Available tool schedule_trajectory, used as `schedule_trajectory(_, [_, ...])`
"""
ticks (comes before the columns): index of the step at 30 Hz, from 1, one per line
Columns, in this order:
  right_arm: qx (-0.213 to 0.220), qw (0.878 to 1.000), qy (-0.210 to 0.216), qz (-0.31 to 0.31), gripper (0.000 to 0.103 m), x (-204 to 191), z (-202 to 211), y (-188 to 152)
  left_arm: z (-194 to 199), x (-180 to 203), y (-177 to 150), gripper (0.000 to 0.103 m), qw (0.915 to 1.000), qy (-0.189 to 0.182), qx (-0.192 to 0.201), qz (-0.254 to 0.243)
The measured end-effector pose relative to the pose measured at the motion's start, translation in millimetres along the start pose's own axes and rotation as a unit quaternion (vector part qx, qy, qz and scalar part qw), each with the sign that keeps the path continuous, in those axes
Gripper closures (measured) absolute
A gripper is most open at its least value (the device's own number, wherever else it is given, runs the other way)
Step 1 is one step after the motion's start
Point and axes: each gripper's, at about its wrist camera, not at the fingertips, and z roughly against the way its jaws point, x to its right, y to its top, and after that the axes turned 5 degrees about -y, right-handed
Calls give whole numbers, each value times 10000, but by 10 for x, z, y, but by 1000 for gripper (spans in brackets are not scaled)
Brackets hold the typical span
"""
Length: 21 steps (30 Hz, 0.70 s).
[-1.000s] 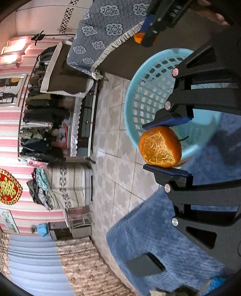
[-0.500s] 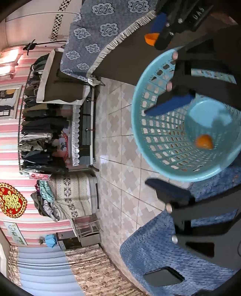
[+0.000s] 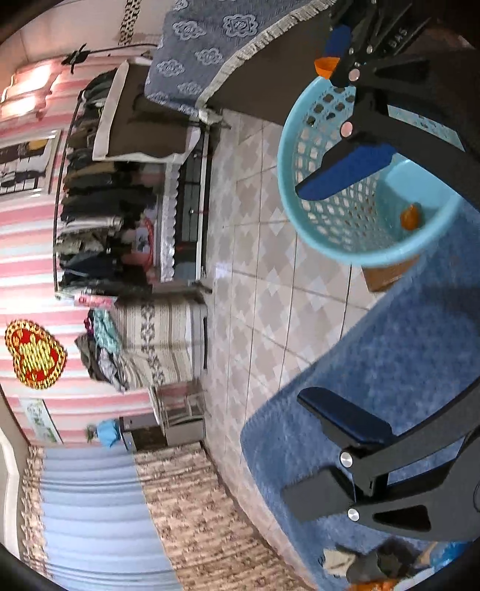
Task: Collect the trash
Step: 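Open the left gripper and right gripper to drop both items into the basket, then move the left gripper back to the rug and grasp the crumpled brown paper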
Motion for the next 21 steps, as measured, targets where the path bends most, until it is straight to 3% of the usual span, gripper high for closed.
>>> schedule_trajectory(4, [18,10000,-33,74,59,-120,-112,-20,140,-203,-13,5,9996,272,-18,88])
schedule_trajectory(6, [50,10000,-17,61,42,-150,-150,-15,208,-307,-35,5,9992,331,-51,194])
schedule_trajectory(10, [181,9998,-66,108,30,-221,-150,-17,351,-495,-94,5,9984,473,-82,309])
schedule_trajectory(12, [278,9995,-131,72,15,-235,-96,-12,437,-580,-119,5,9978,565,-79,327])
schedule_trajectory(14, [367,9991,-194,15,9,-257,-14,-7,526,-661,-138,5,9972,627,-85,399])
schedule_trajectory(21, [440,9988,73,209,6,-502,280,37,999,-986,-308,5,9933,961,-43,642])
